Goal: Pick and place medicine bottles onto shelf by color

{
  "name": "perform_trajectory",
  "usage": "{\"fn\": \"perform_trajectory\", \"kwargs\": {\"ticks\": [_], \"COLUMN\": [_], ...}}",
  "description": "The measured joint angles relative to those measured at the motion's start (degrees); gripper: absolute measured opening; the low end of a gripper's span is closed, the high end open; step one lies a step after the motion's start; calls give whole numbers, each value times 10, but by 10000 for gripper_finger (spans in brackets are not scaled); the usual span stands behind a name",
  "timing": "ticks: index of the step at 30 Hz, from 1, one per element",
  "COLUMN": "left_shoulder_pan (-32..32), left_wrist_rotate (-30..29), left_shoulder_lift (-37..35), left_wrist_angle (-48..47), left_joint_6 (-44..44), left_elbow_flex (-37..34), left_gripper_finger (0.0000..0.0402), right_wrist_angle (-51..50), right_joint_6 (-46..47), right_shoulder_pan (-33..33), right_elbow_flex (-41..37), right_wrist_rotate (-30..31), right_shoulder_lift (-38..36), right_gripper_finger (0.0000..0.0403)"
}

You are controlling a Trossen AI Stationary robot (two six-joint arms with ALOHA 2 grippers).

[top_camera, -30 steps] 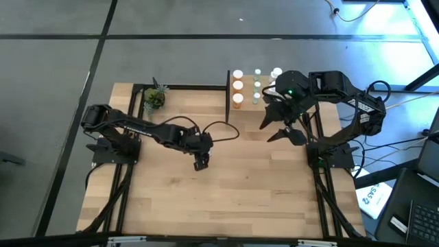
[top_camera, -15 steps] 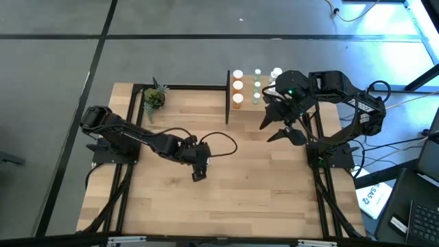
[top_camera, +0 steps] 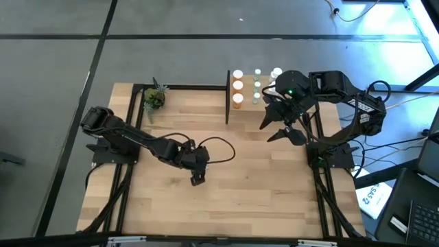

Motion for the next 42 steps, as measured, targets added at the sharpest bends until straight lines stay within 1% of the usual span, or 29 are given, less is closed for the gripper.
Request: {"fn": "perform_trajectory", "kwargs": {"ticks": [3,4,6,9,15,16,18,20,22,27,32,42], "left_shoulder_pan": [-1,-1,-1,-2,-2,-2,-2,-2,-2,-3,-2,-2], "left_wrist_rotate": [-2,-1,2,8,19,20,22,27,35,36,39,40], "left_shoulder_lift": [14,14,25,27,48,49,59,61,69,69,69,69], "left_wrist_angle": [10,-1,19,7,14,2,16,3,20,19,19,20], "left_joint_6": [-2,-3,-3,-2,-1,-1,-1,-1,-1,0,0,-1], "left_elbow_flex": [2,0,1,0,1,1,1,1,2,1,1,1], "left_gripper_finger": [163,163,163,163,163,163,163,163,164,168,193,274], "right_wrist_angle": [4,4,5,9,16,17,20,20,21,24,25,25], "right_joint_6": [0,0,0,0,0,0,0,0,0,0,0,0], "right_shoulder_pan": [0,0,0,0,0,0,0,0,0,0,0,0], "right_elbow_flex": [0,0,0,0,0,0,0,0,0,0,0,0], "right_wrist_rotate": [0,0,0,0,0,0,0,0,0,0,0,0], "right_shoulder_lift": [0,0,0,0,0,0,0,0,0,0,0,0], "right_gripper_finger": [243,243,243,243,243,243,243,243,243,243,243,243]}}
